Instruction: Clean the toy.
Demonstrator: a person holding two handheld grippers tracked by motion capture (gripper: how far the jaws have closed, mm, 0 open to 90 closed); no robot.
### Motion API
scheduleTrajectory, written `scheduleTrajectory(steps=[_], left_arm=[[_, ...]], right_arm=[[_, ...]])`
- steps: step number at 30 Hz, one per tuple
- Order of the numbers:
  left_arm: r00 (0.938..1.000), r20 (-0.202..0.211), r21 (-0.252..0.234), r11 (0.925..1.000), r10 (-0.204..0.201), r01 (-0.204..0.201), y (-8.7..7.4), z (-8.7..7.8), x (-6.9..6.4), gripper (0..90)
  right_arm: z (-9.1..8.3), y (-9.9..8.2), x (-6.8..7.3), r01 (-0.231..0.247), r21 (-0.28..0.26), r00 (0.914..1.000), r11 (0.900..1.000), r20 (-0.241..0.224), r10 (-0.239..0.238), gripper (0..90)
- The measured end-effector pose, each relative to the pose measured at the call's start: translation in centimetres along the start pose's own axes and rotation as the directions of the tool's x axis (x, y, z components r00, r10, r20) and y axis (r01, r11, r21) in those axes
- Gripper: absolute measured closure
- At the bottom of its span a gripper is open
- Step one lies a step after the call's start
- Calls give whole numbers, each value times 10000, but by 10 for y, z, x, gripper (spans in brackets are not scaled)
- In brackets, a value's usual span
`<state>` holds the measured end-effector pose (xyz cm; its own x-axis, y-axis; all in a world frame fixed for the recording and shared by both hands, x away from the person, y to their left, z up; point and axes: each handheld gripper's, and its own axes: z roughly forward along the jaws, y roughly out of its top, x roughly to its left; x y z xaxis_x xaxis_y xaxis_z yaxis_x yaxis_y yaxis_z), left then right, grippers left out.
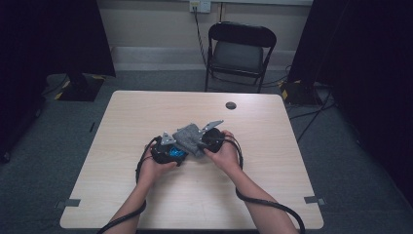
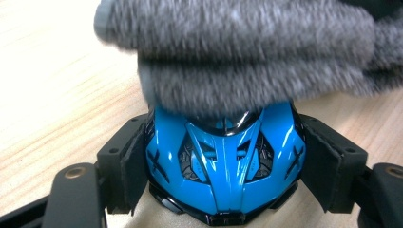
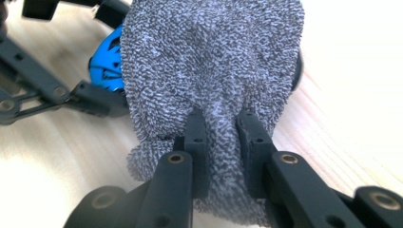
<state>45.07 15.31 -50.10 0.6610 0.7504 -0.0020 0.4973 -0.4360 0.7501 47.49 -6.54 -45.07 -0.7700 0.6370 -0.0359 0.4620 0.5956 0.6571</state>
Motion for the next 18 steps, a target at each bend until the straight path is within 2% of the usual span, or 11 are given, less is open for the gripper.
scheduleTrajectory(steps=[10, 18], left_arm=[[10000, -7, 2, 10000, 15, -15, 0, 0, 0, 256], [10000, -2, 2, 10000, 4, -4, 0, 0, 0, 256]], right_arm=[[-4, 4, -19, -400, -107, 9977, 9991, 547, 405, 766], [-4, 7, -24, -371, -95, 9934, 9993, 1080, 379, 766]])
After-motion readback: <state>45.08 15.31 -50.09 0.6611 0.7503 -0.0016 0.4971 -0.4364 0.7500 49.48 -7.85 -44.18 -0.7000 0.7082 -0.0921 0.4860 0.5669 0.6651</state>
